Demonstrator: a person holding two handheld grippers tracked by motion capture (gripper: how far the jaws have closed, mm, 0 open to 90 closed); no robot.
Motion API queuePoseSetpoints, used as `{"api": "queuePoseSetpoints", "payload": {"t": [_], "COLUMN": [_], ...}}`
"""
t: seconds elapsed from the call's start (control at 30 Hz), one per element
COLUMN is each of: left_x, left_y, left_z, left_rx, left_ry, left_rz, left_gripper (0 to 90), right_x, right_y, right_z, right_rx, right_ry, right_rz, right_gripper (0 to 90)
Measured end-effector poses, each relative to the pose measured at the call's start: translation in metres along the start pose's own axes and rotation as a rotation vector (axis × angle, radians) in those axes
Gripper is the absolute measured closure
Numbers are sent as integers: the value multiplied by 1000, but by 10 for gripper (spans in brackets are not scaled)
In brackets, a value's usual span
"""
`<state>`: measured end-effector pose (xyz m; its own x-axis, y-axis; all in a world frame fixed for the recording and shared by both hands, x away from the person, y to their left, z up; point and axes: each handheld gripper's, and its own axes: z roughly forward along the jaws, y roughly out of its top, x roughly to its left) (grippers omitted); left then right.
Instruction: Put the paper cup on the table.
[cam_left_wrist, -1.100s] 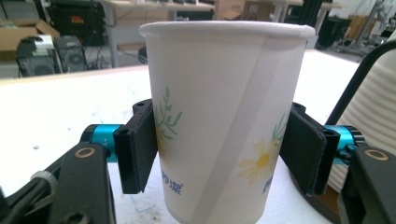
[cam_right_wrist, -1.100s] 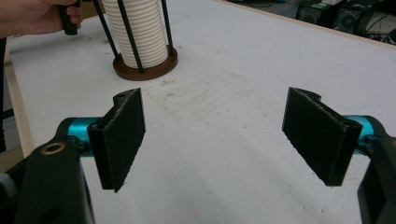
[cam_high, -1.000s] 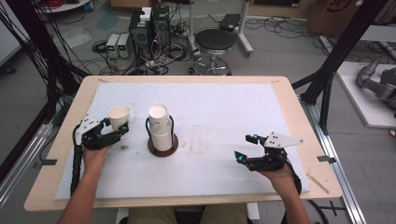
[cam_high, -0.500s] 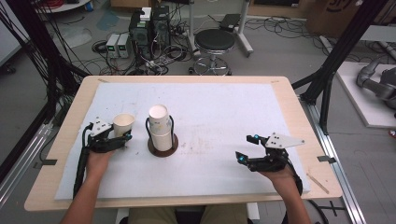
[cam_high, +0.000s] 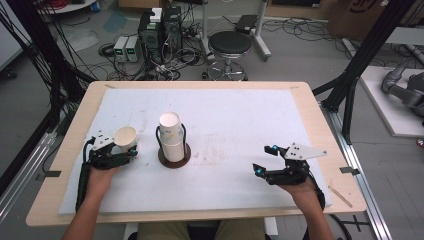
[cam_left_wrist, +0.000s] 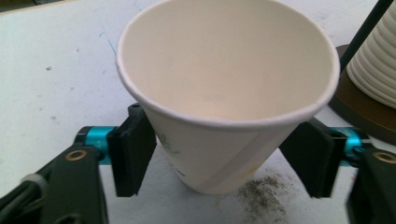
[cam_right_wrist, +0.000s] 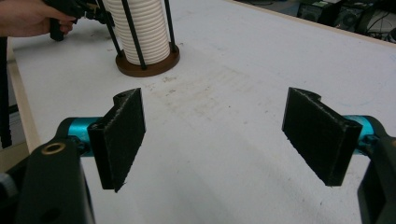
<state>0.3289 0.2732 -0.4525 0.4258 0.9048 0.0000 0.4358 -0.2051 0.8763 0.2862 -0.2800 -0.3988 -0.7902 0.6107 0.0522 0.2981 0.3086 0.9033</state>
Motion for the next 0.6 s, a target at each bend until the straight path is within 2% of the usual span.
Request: {"api": "queuePoseSetpoints", "payload": {"t": [0.03, 0.07, 0.13, 0.2, 0.3, 0.43, 0.6], "left_x": [0, 1, 1, 2, 3, 2, -1], "left_y": [0, 0, -1, -2, -3, -5, -8], "left_z": [-2, -5, -13, -21, -35, -55, -80], "left_rx": [-12, -20, -35, -60, -87, -120, -250], "left_ry": [-10, -21, -31, -64, -84, -74, -93], "left_rz": [-30, -40, -45, -55, -50, -39, -60], "left_gripper": [188, 166, 168, 166, 168, 168, 169], "right_x": [0, 0, -1, -2, -1, -1, -3], "right_y": [0, 0, -1, -1, -1, -2, -4], "right_z": [0, 0, -1, -1, -3, -7, -10], "right_rx": [0, 2, 4, 2, 1, 0, 17], "right_ry": [0, -1, -3, -6, -9, -26, -77], "right_rz": [0, 4, 6, 0, 6, 10, 14], "right_gripper": [220, 220, 220, 220, 220, 219, 219]}}
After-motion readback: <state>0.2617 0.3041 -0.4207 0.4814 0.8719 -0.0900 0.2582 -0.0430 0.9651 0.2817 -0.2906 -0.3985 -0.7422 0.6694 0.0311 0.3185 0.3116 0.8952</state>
